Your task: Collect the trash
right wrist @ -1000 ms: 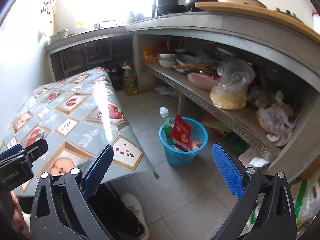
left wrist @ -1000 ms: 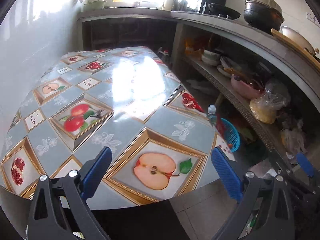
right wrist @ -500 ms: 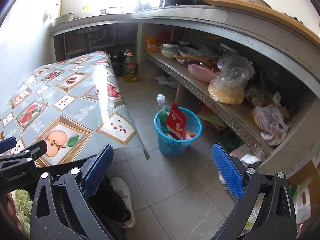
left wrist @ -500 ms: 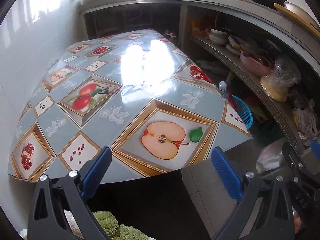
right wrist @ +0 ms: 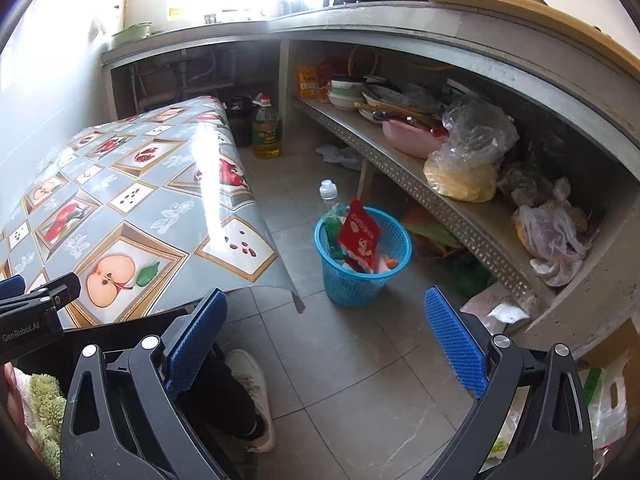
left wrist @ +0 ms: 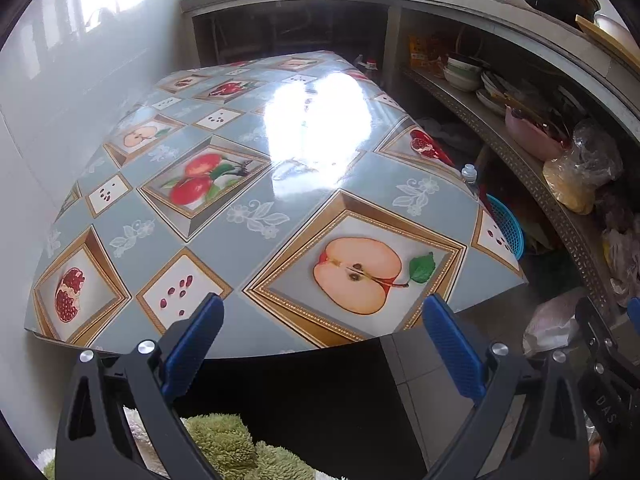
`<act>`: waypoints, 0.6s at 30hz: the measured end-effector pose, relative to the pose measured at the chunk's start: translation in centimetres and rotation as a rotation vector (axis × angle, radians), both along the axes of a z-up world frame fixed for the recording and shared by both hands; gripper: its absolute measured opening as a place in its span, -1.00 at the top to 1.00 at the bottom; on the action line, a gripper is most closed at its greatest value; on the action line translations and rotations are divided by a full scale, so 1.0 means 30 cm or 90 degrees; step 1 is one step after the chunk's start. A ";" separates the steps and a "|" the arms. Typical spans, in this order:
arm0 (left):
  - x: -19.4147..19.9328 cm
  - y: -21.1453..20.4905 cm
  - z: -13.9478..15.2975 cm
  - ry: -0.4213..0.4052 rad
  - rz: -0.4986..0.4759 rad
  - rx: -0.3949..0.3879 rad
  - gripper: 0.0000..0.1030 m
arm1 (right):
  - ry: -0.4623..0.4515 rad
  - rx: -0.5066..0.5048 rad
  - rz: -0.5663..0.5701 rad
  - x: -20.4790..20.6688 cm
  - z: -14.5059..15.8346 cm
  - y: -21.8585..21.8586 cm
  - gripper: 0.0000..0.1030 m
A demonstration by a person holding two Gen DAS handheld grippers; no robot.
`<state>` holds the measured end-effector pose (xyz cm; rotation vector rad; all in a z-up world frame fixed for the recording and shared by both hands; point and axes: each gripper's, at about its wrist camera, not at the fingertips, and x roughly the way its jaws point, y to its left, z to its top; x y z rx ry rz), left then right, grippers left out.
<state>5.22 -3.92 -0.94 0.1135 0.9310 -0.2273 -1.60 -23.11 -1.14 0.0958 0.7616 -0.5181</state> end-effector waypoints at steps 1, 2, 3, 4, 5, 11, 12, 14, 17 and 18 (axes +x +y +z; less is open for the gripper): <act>-0.001 -0.001 0.003 -0.002 0.000 0.000 -0.89 | -0.001 -0.001 0.000 -0.001 0.001 0.001 -0.85; 0.000 -0.001 0.004 -0.003 0.002 0.001 -0.89 | 0.000 -0.002 0.001 0.000 0.001 0.000 -0.85; -0.001 -0.001 0.005 -0.004 0.003 0.002 -0.89 | -0.001 -0.003 0.001 -0.001 0.001 0.001 -0.85; 0.001 0.000 0.004 -0.004 0.004 0.003 -0.89 | -0.001 -0.004 0.001 -0.002 0.001 0.001 -0.85; 0.000 0.000 0.005 -0.005 0.005 0.004 -0.89 | -0.001 -0.004 0.001 -0.002 0.002 -0.001 -0.85; -0.005 -0.002 0.012 -0.012 0.005 0.006 -0.89 | -0.002 0.004 0.001 -0.001 0.000 -0.003 -0.85; -0.005 -0.002 0.014 -0.014 0.006 0.006 -0.89 | -0.003 0.003 0.002 -0.001 0.002 -0.001 -0.85; -0.005 -0.002 0.016 -0.016 0.006 0.006 -0.89 | -0.004 0.001 0.004 -0.002 0.003 0.001 -0.85; -0.004 -0.002 0.017 -0.017 0.005 0.007 -0.89 | -0.005 0.000 0.006 -0.002 0.004 0.004 -0.85; -0.004 -0.001 0.017 -0.017 0.005 0.007 -0.89 | -0.004 0.000 0.007 -0.001 0.003 0.005 -0.85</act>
